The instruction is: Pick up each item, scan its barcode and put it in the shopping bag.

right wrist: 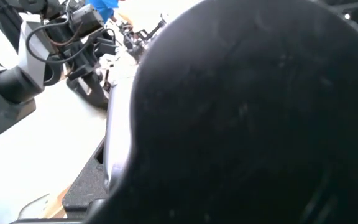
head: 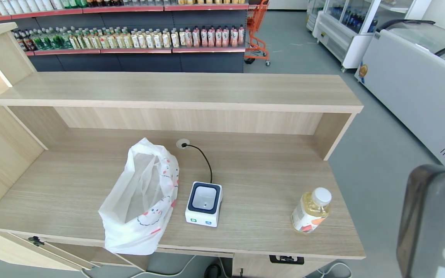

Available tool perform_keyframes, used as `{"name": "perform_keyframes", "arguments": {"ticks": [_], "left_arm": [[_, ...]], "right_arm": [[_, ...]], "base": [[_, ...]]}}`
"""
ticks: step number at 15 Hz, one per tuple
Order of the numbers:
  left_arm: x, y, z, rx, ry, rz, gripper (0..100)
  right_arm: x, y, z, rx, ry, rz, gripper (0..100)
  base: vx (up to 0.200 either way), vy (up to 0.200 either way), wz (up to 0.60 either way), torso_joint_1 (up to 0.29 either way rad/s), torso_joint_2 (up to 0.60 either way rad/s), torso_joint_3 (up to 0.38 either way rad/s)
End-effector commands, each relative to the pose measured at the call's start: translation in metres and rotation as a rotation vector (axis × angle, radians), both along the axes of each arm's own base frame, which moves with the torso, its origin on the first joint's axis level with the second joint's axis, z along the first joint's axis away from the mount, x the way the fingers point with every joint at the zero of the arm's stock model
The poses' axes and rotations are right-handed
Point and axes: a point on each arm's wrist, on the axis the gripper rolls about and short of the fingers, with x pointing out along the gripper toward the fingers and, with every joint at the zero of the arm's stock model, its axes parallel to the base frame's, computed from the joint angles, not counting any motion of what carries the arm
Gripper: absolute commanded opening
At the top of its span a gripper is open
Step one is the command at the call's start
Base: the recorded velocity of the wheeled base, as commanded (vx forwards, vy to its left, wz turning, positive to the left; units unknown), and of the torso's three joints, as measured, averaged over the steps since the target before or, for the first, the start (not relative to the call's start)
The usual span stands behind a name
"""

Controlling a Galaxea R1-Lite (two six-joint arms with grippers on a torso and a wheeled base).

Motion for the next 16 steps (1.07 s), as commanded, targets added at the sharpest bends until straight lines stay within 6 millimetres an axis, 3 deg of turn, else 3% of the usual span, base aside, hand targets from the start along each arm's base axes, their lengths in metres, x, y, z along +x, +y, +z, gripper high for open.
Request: {"name": "perform_keyframes", "arguments": {"ticks": [1, 5, 16], "left_arm": [[0.0000, 0.0000, 0.0000, 0.000, 0.000, -0.001, 0], [0.0000, 0.0000, 0.0000, 0.000, 0.000, 0.000, 0], [0.0000, 0.0000, 0.0000, 0.000, 0.000, 0.000, 0]], "right_arm": [[0.0080, 0.0057, -0.0062, -0.022, 0.022, -0.003, 0], [0.0178, 0.0127, -0.0129, -0.047, 0.053, -0.001, 0], [0.0094, 0.0062, -0.0085, -0.043, 0.039, 0.004, 0]], "base": [[0.000, 0.000, 0.00, 0.000, 0.00, 0.000], [0.000, 0.000, 0.00, 0.000, 0.00, 0.000], [0.000, 0.000, 0.00, 0.000, 0.00, 0.000]]}}
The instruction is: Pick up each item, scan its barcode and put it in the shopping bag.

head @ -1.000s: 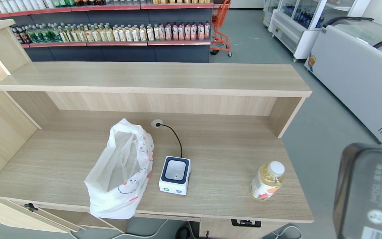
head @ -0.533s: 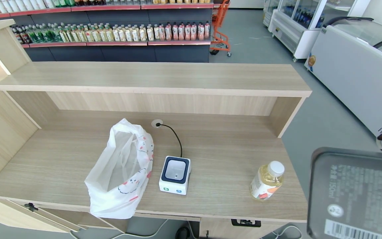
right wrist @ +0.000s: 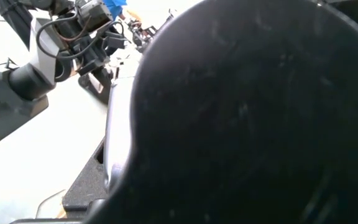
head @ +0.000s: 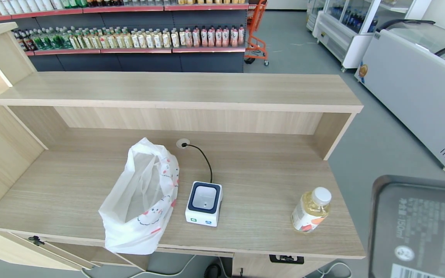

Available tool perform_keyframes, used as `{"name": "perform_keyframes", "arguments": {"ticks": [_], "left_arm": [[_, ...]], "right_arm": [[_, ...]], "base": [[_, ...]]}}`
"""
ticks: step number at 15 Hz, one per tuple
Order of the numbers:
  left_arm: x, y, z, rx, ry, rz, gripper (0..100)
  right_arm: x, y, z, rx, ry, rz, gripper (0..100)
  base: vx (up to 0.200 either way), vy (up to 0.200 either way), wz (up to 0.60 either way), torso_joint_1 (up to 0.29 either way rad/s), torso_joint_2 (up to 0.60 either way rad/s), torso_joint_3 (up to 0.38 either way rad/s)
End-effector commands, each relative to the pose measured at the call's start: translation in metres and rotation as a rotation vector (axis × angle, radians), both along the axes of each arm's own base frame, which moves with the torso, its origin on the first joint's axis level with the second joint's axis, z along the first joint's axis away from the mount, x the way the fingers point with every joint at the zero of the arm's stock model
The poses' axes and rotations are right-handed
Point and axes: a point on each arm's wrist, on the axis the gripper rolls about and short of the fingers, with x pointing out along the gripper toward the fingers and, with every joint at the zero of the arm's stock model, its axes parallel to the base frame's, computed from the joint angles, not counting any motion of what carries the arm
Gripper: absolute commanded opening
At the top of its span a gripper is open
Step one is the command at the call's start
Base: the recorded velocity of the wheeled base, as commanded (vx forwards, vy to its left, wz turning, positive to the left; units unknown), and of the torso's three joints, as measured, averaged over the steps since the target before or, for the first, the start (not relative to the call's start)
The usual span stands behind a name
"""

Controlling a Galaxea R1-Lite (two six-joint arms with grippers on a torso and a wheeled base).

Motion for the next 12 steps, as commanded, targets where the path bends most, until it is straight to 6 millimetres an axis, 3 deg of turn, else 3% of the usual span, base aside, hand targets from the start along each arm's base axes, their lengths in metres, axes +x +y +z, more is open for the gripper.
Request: {"name": "perform_keyframes", "arguments": {"ticks": [1, 3, 4, 5, 6, 8, 9, 10, 11, 12], "left_arm": [[0.000, 0.000, 0.000, 0.000, 0.000, 0.001, 0], [0.000, 0.000, 0.000, 0.000, 0.000, 0.001, 0], [0.000, 0.000, 0.000, 0.000, 0.000, -0.001, 0], [0.000, 0.000, 0.000, 0.000, 0.000, -0.001, 0], [0.000, 0.000, 0.000, 0.000, 0.000, -0.001, 0], [0.000, 0.000, 0.000, 0.000, 0.000, 0.001, 0], [0.000, 0.000, 0.000, 0.000, 0.000, -0.001, 0], [0.000, 0.000, 0.000, 0.000, 0.000, 0.001, 0], [0.000, 0.000, 0.000, 0.000, 0.000, -0.001, 0], [0.000, 0.000, 0.000, 0.000, 0.000, -0.001, 0]], "right_arm": [[0.000, 0.000, 0.000, 0.000, -0.001, 0.001, 0], [-0.003, -0.002, 0.006, 0.012, 0.004, -0.001, 0], [0.004, -0.009, 0.024, 0.079, 0.148, -0.131, 0], [0.016, -0.016, 0.030, 0.153, 0.276, -0.319, 0], [0.028, -0.026, 0.025, 0.184, 0.405, -0.542, 0], [0.026, -0.042, 0.020, 0.228, 0.650, -0.907, 0], [0.025, -0.045, 0.019, 0.247, 0.726, -0.989, 0], [0.019, -0.050, 0.017, 0.340, 1.026, -1.156, 0], [0.012, -0.049, 0.013, 0.335, 1.202, -1.218, 0], [0.010, -0.049, 0.012, 0.325, 1.236, -1.229, 0]], "base": [[0.000, 0.000, 0.00, 0.000, 0.00, 0.000], [0.000, 0.000, 0.00, 0.000, 0.00, 0.000], [0.000, 0.000, 0.00, 0.000, 0.00, 0.000], [0.000, 0.000, 0.00, 0.000, 0.00, 0.000], [0.000, 0.000, 0.00, 0.000, 0.00, 0.000], [0.000, 0.000, 0.00, 0.000, 0.00, 0.000], [0.000, 0.000, 0.00, 0.000, 0.00, 0.000], [0.000, 0.000, 0.00, 0.000, 0.00, 0.000], [0.000, 0.000, 0.00, 0.000, 0.00, 0.000], [0.000, 0.000, 0.00, 0.000, 0.00, 0.000]]}}
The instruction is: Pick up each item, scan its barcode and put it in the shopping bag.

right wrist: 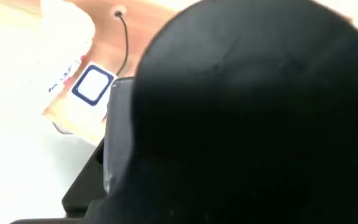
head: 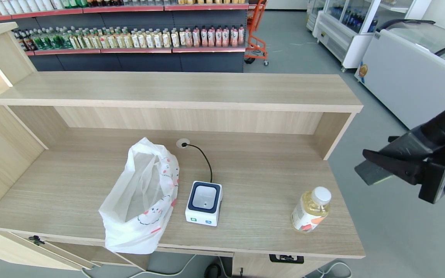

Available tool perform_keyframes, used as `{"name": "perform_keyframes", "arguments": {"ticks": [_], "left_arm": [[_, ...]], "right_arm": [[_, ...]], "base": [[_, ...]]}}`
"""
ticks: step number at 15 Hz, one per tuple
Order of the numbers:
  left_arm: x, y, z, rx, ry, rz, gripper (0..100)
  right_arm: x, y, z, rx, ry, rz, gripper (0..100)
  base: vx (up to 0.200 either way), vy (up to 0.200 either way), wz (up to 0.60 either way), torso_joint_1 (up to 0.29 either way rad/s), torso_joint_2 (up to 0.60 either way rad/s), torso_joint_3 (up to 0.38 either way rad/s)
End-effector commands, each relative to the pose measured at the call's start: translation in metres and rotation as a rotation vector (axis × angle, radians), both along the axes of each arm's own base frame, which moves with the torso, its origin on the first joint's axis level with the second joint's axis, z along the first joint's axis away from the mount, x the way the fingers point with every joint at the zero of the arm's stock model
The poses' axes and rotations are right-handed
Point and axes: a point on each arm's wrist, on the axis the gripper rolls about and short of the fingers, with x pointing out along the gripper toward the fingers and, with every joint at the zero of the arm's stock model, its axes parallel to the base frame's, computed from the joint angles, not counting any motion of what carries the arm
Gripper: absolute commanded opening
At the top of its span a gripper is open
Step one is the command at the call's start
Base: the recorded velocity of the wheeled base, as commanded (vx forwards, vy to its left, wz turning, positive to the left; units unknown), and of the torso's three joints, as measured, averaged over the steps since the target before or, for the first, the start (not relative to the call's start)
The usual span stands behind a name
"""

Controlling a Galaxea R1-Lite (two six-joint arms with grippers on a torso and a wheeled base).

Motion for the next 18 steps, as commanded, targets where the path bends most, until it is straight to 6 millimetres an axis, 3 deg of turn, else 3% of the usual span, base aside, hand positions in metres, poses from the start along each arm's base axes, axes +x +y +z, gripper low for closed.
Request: {"name": "perform_keyframes", "arguments": {"ticks": [1, 4, 10, 18], "left_arm": [[0.000, 0.000, 0.000, 0.000, 0.000, 0.000, 0], [0.000, 0.000, 0.000, 0.000, 0.000, 0.001, 0], [0.000, 0.000, 0.000, 0.000, 0.000, 0.000, 0], [0.000, 0.000, 0.000, 0.000, 0.000, 0.001, 0]], "right_arm": [[-0.028, -0.006, 0.020, 0.151, 0.178, -0.068, 0], [-0.030, 0.002, 0.013, 0.171, 0.339, -0.038, 0], [-0.025, 0.005, -0.019, 0.112, 0.445, -0.057, 0], [-0.030, 0.005, -0.018, 0.148, 0.444, -0.053, 0]], "base": [[0.000, 0.000, 0.00, 0.000, 0.00, 0.000], [0.000, 0.000, 0.00, 0.000, 0.00, 0.000], [0.000, 0.000, 0.00, 0.000, 0.00, 0.000], [0.000, 0.000, 0.00, 0.000, 0.00, 0.000]]}}
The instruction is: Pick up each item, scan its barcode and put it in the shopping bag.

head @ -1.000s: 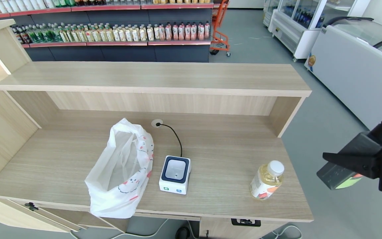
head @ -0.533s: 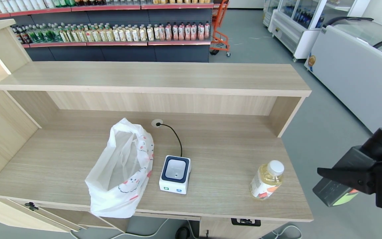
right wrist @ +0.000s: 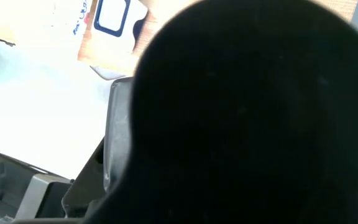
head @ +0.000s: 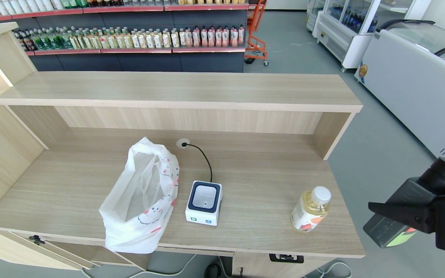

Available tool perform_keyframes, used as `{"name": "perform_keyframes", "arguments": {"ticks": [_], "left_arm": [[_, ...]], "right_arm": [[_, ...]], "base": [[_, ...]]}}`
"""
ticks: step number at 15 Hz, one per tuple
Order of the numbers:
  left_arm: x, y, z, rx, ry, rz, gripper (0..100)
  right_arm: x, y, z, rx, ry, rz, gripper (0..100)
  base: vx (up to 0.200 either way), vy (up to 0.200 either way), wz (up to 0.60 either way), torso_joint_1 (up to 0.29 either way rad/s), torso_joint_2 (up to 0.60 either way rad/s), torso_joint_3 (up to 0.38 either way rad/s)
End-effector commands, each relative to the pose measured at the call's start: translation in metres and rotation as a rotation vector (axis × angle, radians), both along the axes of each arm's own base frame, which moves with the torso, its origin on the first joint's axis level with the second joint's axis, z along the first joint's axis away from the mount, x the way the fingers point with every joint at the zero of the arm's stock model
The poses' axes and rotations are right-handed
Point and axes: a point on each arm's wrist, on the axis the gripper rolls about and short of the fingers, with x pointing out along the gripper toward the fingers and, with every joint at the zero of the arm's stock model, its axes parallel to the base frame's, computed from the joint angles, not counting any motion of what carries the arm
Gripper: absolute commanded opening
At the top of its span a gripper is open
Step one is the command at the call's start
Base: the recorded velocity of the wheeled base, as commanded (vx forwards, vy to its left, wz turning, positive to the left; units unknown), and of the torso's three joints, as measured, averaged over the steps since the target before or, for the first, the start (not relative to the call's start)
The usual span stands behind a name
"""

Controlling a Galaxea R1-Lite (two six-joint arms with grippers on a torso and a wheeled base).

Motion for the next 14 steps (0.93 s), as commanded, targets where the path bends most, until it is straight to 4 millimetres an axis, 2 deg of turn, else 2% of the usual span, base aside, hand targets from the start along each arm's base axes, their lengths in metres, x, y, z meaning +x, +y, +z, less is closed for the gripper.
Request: {"name": "perform_keyframes", "arguments": {"ticks": [1, 8, 14], "left_arm": [[0.000, 0.000, 0.000, 0.000, 0.000, 0.001, 0], [0.000, 0.000, 0.000, 0.000, 0.000, 0.001, 0], [0.000, 0.000, 0.000, 0.000, 0.000, 0.001, 0]], "right_arm": [[-0.003, -0.001, -0.002, 0.000, 0.002, 0.002, 0], [0.002, 0.006, -0.008, -0.020, 0.032, 0.029, 0], [0.044, 0.031, -0.016, -0.032, 0.041, 0.015, 0]], "base": [[0.000, 0.200, 0.00, 0.007, 0.00, -0.002], [0.000, 0.200, 0.00, 0.001, 0.00, 0.004], [0.000, 0.200, 0.00, 0.002, 0.00, 0.002]]}}
